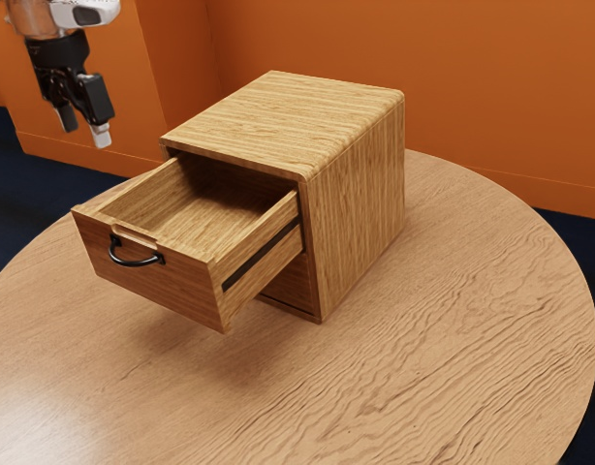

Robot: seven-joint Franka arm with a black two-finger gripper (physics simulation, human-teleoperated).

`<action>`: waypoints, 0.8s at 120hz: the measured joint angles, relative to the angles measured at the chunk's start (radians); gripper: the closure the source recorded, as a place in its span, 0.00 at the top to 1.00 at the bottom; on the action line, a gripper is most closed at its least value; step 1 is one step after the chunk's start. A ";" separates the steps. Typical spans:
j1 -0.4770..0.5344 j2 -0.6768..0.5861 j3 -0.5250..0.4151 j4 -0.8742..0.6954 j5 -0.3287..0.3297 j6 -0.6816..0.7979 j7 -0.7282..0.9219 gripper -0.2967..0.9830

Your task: Push the drawer handle with one arm to close the drawer

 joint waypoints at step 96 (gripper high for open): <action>0.138 -0.386 -0.269 -0.589 -0.053 0.215 -0.443 0.21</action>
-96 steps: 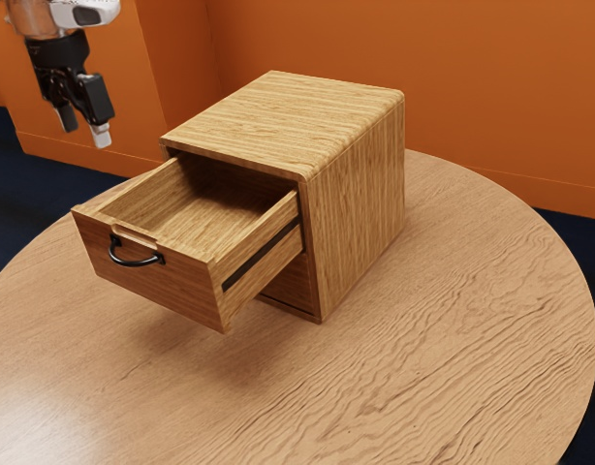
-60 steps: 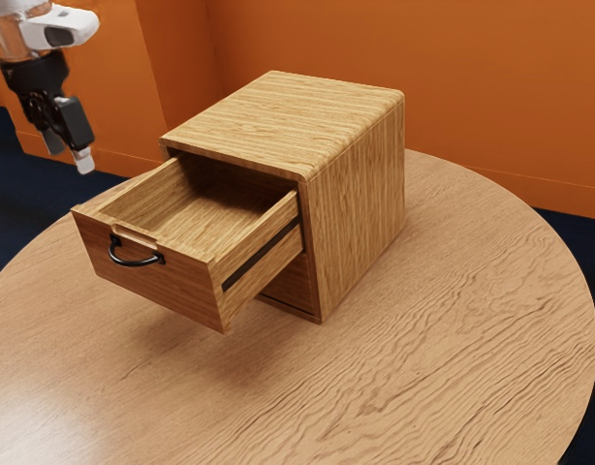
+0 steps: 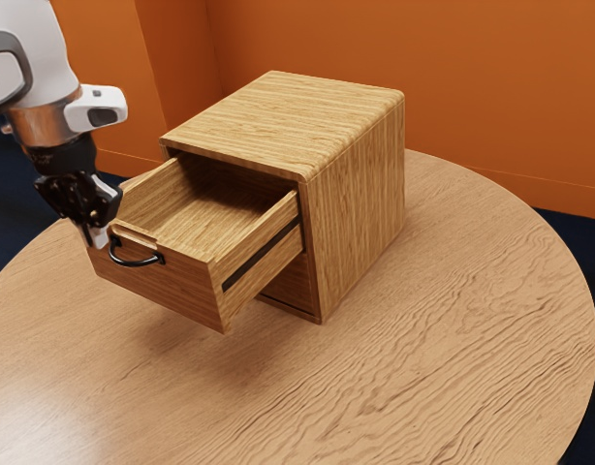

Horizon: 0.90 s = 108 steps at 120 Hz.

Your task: Push the drawer handle with one arm to close the drawer

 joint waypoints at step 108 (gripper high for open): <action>0.062 -0.008 0.007 -0.291 0.118 0.386 -0.132 0.15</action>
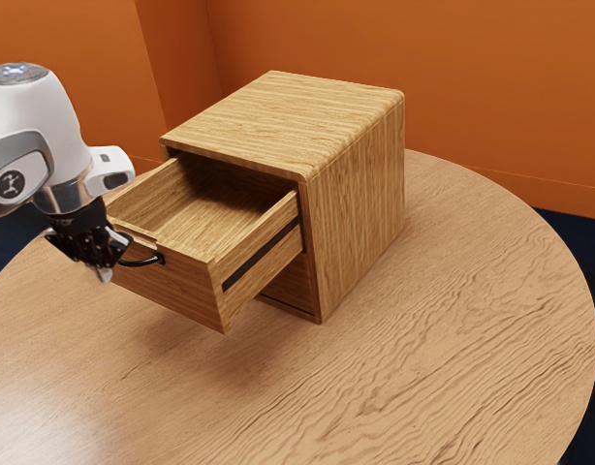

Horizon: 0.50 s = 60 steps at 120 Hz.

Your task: Push the drawer handle with one arm to close the drawer

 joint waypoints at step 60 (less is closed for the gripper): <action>0.001 0.192 -0.001 0.132 0.004 0.116 0.107 0.15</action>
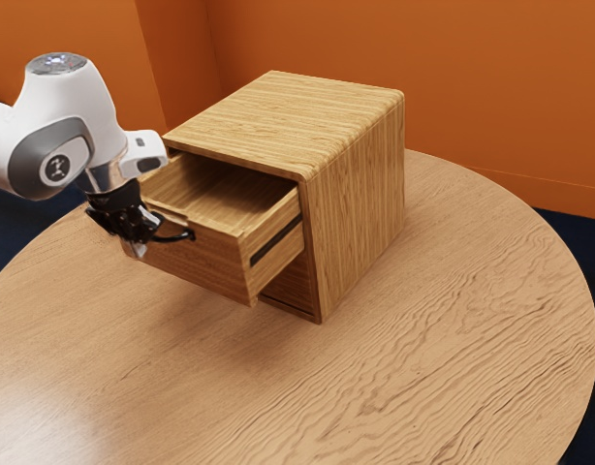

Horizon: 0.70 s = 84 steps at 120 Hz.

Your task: Push the drawer handle with one arm to close the drawer

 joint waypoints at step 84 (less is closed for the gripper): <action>-0.047 0.257 0.000 0.279 -0.002 0.032 0.084 0.15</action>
